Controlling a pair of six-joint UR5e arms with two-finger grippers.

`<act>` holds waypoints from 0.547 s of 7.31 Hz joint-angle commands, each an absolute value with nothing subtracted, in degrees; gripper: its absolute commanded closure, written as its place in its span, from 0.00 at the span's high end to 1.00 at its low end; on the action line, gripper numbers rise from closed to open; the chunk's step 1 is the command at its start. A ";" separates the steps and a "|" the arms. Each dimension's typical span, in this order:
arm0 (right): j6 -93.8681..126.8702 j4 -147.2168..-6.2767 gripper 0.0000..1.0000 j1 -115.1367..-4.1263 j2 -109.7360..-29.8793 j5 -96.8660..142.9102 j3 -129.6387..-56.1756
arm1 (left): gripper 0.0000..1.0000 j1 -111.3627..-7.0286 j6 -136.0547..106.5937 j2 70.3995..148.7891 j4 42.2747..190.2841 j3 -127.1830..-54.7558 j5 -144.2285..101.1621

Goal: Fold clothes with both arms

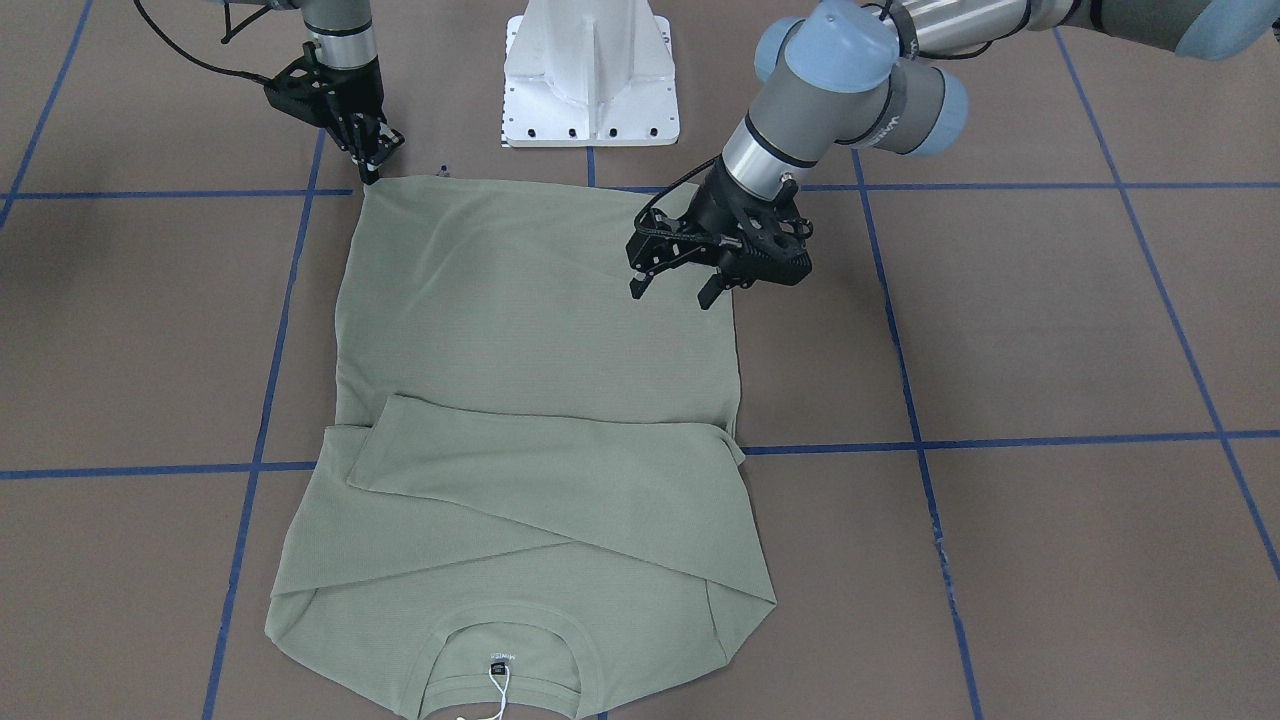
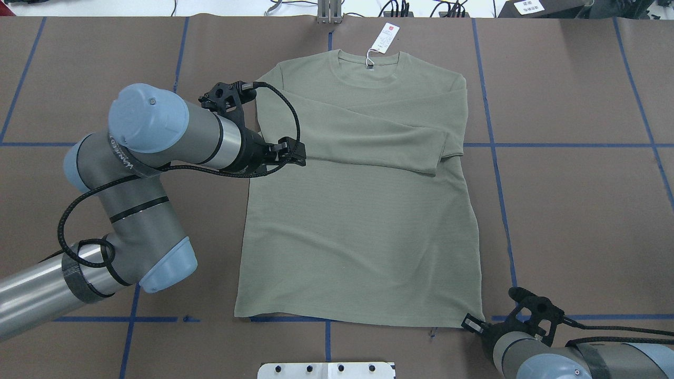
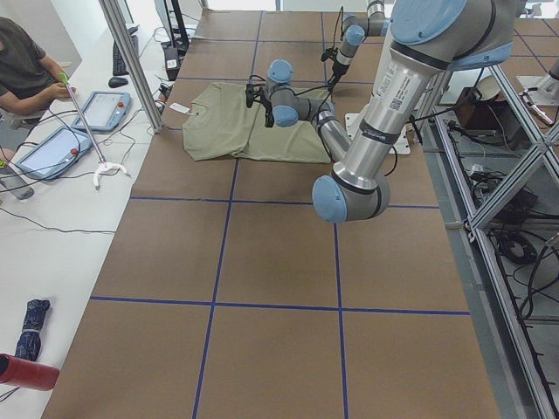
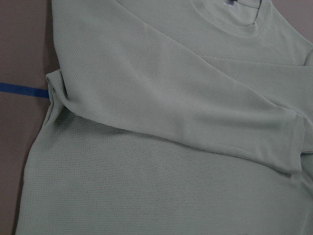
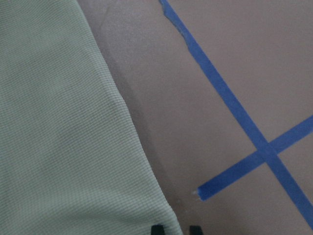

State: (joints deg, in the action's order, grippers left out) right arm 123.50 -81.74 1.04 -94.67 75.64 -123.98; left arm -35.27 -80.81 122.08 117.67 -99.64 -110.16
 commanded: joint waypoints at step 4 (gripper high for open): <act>123.31 -81.74 0.00 0.88 -96.76 77.08 -129.28 | 0.90 -25.89 -97.11 119.64 105.55 -109.10 -102.09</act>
State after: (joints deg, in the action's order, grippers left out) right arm 123.34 -81.74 0.88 -96.01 76.67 -127.95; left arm -30.71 -94.70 121.28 113.10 -103.72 -106.65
